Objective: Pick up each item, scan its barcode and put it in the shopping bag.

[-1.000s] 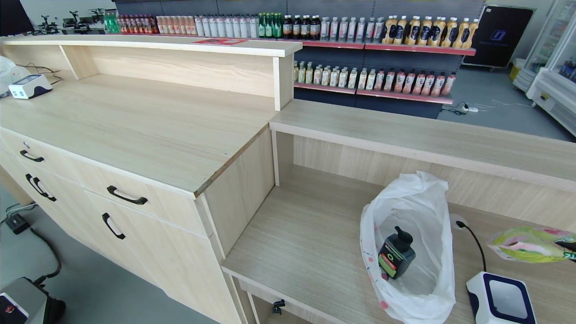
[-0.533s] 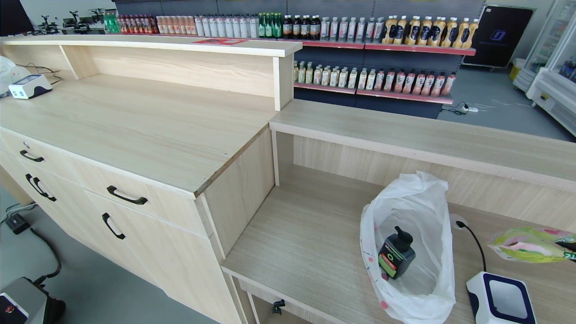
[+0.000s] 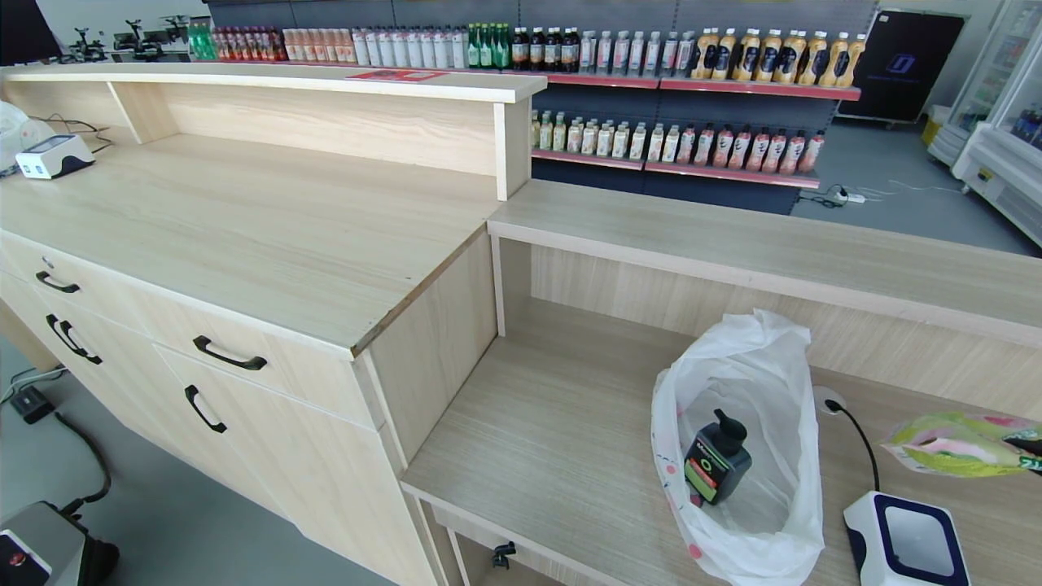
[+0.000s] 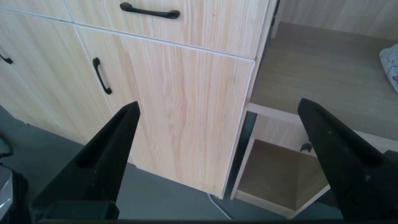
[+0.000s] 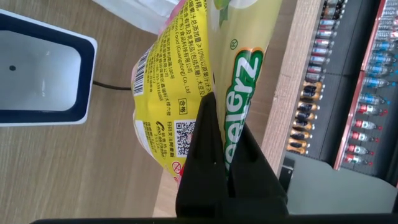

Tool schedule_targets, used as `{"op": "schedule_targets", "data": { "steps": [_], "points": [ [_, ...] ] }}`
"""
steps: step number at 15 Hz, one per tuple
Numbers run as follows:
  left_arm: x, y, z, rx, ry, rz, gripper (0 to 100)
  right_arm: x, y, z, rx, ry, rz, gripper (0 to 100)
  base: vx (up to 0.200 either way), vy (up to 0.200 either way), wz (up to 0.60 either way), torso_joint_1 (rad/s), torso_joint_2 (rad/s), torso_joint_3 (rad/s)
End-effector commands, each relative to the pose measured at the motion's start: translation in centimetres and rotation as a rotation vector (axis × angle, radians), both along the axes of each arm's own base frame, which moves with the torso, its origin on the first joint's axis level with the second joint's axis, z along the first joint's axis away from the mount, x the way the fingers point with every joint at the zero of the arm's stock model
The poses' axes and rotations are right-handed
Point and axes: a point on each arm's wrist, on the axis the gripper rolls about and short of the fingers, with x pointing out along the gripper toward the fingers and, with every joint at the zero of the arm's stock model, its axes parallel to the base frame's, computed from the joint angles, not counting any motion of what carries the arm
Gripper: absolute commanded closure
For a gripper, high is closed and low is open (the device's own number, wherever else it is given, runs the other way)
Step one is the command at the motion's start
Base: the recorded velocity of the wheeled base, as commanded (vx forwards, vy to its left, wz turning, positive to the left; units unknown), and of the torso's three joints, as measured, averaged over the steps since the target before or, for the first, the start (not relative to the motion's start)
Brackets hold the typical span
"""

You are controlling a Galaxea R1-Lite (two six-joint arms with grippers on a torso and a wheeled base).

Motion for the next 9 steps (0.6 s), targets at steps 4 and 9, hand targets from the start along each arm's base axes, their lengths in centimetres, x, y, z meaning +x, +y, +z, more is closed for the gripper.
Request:
{"op": "schedule_targets", "data": {
  "steps": [4,9],
  "points": [
    [0.01,0.0,0.0,0.0,0.001,0.001,0,-0.26,0.34,-0.13,0.017,0.016,0.002,100,0.0,0.0,0.0,0.0,0.0,0.0],
    [0.01,0.0,0.0,0.0,0.001,0.001,0,-0.26,0.33,-0.25,0.017,0.026,0.006,100,0.0,0.0,0.0,0.0,0.0,0.0]
  ]
}}
